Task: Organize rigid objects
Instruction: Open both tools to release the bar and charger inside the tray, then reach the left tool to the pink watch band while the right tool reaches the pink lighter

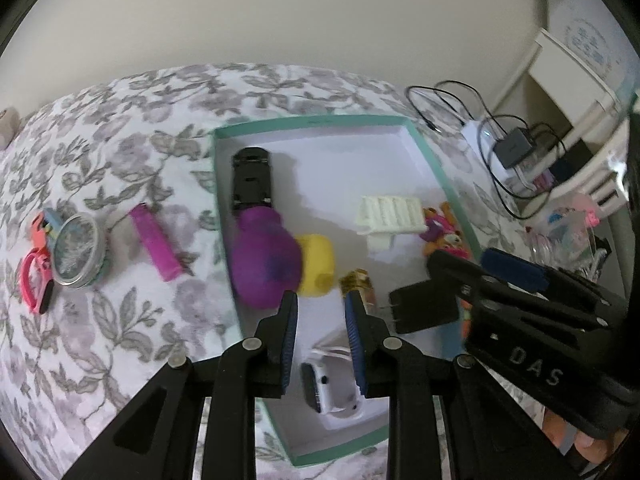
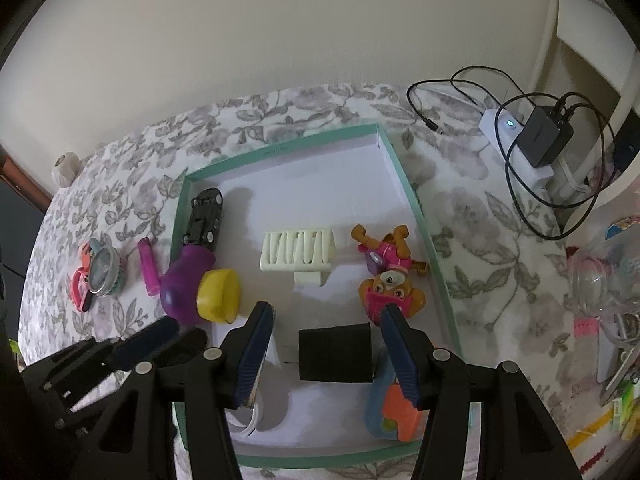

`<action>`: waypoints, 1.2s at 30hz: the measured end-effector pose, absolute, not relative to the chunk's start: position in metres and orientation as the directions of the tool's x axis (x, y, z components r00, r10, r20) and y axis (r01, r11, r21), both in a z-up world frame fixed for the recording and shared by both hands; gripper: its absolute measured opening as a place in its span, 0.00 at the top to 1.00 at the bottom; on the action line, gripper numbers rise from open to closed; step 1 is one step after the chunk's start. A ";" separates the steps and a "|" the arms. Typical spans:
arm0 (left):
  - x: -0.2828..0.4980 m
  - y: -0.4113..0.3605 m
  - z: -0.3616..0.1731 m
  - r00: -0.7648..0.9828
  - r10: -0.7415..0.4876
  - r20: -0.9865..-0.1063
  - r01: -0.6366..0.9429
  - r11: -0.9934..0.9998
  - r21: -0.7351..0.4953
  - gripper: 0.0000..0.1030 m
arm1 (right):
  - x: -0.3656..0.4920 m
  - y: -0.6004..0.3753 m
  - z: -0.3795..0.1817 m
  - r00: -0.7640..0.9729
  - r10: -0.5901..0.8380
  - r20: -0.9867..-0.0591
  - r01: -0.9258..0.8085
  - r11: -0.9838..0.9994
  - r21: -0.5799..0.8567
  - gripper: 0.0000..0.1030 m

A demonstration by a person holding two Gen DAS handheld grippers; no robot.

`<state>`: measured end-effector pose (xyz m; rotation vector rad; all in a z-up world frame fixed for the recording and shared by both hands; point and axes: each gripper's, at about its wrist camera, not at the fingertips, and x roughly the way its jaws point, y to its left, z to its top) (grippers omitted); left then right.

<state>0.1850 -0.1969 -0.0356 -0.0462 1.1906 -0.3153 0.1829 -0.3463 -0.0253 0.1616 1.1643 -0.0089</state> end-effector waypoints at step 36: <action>0.219 -0.010 -0.035 0.406 -0.076 -0.911 -0.207 0.963 -0.172 0.00 | 0.190 -0.265 -0.013 0.498 0.086 -0.863 -0.024 0.996 0.086 0.00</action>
